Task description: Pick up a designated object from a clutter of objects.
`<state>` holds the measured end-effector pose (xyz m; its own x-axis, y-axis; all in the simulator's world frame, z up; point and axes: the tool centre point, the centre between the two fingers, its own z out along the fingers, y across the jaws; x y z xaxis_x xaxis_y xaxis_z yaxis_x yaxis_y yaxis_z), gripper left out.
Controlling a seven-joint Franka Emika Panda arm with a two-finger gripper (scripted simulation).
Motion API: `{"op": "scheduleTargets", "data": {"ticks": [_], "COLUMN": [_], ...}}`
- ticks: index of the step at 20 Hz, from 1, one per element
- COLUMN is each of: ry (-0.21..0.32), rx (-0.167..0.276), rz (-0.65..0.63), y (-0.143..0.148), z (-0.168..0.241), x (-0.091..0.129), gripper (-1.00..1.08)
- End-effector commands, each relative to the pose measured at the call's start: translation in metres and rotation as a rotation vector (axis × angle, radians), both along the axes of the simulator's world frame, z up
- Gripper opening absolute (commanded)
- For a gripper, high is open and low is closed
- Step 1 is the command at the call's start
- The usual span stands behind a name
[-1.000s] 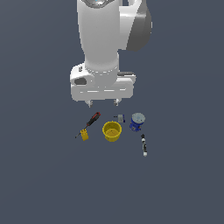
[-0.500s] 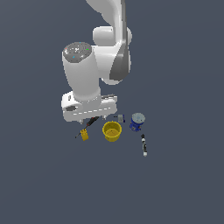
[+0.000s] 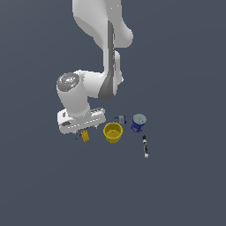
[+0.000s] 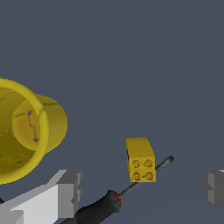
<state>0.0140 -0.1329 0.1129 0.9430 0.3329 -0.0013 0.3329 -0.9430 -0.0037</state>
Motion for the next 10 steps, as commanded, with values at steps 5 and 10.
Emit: {"op": "scheduleTargets", "data": {"ticks": [5,10], "ry": [-0.002,-0.003], "rx": [-0.002,-0.003], "rz": [0.043,0.054], "y": [-0.018,-0.023], "z": [-0.032,-0.041], "x": [-0.008,-0.011], "gripper": [1.00,1.00]}}
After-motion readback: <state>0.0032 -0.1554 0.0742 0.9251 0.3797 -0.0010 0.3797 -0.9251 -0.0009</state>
